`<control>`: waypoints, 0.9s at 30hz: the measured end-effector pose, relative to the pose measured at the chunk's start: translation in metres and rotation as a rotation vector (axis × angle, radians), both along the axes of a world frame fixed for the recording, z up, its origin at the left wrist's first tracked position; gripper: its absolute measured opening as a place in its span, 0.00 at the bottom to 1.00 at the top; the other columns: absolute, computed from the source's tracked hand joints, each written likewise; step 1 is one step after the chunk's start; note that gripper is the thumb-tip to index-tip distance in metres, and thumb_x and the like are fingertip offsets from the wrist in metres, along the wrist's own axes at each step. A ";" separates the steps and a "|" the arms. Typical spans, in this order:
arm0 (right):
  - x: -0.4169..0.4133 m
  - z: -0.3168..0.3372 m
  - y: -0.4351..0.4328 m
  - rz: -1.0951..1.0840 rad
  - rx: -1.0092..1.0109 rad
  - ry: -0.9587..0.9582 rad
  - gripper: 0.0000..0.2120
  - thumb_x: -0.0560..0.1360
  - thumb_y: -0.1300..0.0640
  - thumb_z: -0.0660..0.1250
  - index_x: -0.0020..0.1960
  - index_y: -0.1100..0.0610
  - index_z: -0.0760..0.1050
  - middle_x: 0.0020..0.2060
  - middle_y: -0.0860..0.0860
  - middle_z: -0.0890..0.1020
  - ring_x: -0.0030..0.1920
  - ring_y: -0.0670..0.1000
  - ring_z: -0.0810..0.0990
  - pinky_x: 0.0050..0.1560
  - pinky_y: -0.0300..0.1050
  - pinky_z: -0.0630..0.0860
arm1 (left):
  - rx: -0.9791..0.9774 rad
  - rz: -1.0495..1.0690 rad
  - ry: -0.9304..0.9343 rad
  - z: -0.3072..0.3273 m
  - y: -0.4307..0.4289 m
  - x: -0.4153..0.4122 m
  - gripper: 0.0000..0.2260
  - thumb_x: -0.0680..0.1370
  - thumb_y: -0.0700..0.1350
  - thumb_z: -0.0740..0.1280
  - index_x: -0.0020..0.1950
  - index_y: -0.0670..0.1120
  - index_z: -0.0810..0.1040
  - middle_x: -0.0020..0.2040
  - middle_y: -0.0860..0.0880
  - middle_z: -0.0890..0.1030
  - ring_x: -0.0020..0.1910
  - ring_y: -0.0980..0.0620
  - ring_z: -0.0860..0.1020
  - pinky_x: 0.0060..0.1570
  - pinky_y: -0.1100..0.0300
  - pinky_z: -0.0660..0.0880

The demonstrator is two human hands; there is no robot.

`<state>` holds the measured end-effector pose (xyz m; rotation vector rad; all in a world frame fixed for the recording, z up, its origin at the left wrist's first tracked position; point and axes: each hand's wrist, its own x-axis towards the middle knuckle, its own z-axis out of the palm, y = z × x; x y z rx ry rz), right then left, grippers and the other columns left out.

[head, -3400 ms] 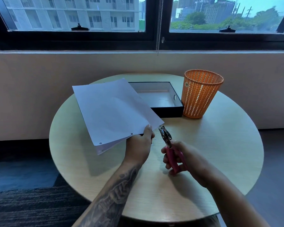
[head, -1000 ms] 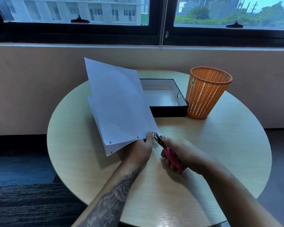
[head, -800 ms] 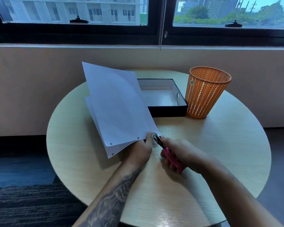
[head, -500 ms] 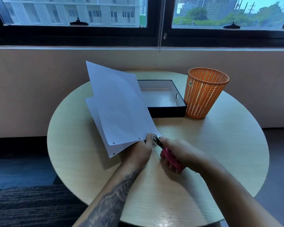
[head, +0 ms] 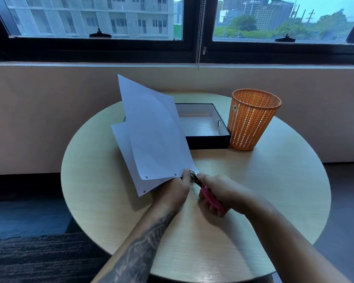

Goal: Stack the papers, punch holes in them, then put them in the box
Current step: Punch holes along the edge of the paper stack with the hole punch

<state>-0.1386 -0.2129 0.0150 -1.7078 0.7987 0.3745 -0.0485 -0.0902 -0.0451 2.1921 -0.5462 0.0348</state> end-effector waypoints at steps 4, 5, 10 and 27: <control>0.000 0.005 0.004 -0.006 0.007 0.017 0.29 0.80 0.36 0.53 0.43 0.60 0.75 0.25 0.53 0.77 0.24 0.53 0.72 0.29 0.41 0.68 | 0.054 -0.008 -0.004 0.004 0.002 -0.003 0.19 0.82 0.58 0.58 0.45 0.47 0.81 0.48 0.53 0.84 0.54 0.51 0.79 0.58 0.58 0.71; 0.000 0.006 0.005 -0.006 0.006 0.020 0.29 0.80 0.36 0.53 0.42 0.60 0.75 0.25 0.52 0.76 0.24 0.52 0.71 0.30 0.41 0.67 | 0.056 -0.002 -0.016 0.005 0.003 -0.003 0.18 0.82 0.58 0.58 0.47 0.47 0.82 0.50 0.53 0.84 0.56 0.51 0.78 0.60 0.59 0.70; -0.004 0.010 0.007 0.015 0.004 0.021 0.29 0.81 0.36 0.52 0.43 0.60 0.75 0.27 0.53 0.76 0.24 0.52 0.71 0.29 0.40 0.67 | 0.019 -0.016 -0.026 0.010 0.002 -0.008 0.17 0.82 0.57 0.59 0.47 0.47 0.81 0.50 0.53 0.84 0.55 0.52 0.78 0.59 0.60 0.69; -0.059 0.001 -0.042 0.046 -1.013 0.019 0.19 0.76 0.36 0.59 0.54 0.50 0.74 0.55 0.51 0.78 0.58 0.56 0.75 0.54 0.51 0.73 | -0.469 -0.096 0.453 0.045 0.024 -0.024 0.17 0.82 0.50 0.65 0.37 0.41 0.77 0.35 0.46 0.73 0.34 0.53 0.69 0.31 0.65 0.64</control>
